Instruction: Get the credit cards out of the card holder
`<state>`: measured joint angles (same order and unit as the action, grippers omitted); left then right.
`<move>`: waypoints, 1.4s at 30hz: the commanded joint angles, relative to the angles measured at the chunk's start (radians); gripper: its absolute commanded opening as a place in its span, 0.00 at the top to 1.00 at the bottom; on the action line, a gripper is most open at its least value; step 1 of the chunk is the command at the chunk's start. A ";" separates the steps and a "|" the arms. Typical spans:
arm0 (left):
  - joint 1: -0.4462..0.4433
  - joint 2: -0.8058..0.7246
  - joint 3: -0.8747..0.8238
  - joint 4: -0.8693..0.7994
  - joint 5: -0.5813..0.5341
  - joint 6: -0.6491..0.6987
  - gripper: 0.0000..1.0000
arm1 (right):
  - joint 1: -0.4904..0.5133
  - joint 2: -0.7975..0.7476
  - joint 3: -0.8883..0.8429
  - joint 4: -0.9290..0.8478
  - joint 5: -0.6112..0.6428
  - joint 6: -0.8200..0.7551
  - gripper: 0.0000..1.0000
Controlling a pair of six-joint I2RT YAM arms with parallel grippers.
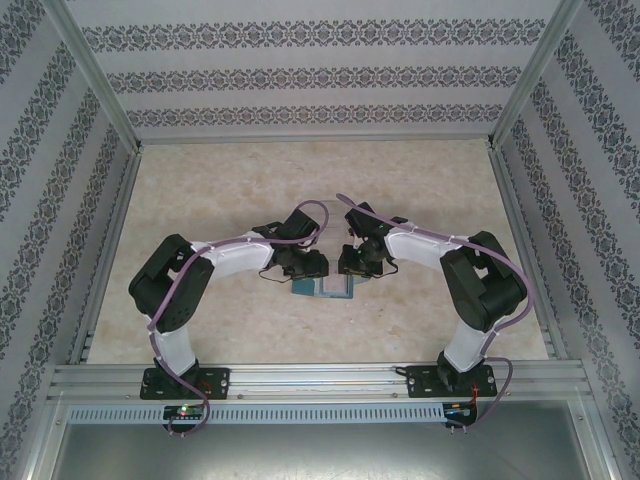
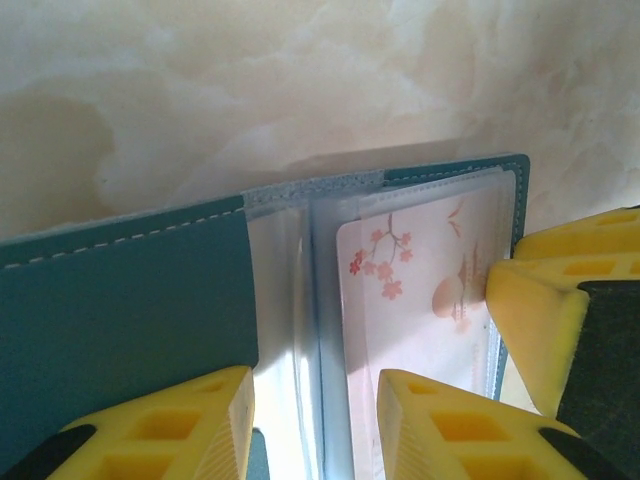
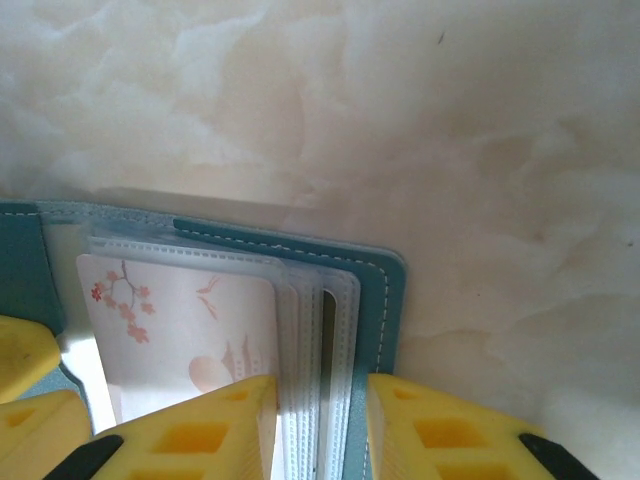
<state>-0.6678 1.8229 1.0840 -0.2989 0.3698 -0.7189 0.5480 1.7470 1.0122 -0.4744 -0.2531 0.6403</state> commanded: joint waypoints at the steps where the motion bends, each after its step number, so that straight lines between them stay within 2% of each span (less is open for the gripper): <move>1: -0.007 0.026 -0.008 0.016 0.016 -0.004 0.63 | 0.010 -0.025 -0.014 -0.035 0.032 0.012 0.71; 9: -0.007 0.055 0.014 -0.039 -0.006 0.016 0.63 | 0.012 -0.037 -0.012 -0.045 0.032 0.015 0.70; 13: -0.009 0.061 0.027 -0.089 -0.046 0.033 0.63 | 0.012 -0.047 -0.013 -0.054 0.039 0.018 0.62; 17: -0.009 0.065 0.037 -0.124 -0.063 0.046 0.63 | 0.013 -0.055 -0.012 -0.063 0.044 0.021 0.61; 22: -0.009 0.061 0.037 -0.126 -0.065 0.046 0.64 | 0.013 -0.053 -0.013 -0.068 0.045 0.021 0.64; 33: -0.009 0.052 0.031 -0.121 -0.061 0.046 0.66 | 0.020 0.002 -0.003 -0.070 0.021 0.009 0.62; 38: -0.009 0.045 0.031 -0.126 -0.065 0.045 0.67 | 0.023 0.011 0.000 -0.103 0.058 0.004 0.63; 42: -0.009 0.033 0.025 -0.127 -0.073 0.045 0.69 | 0.021 0.005 0.000 -0.124 0.087 -0.001 0.67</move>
<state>-0.6685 1.8545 1.1172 -0.3527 0.3428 -0.6910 0.5610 1.7397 1.0115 -0.5308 -0.2222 0.6510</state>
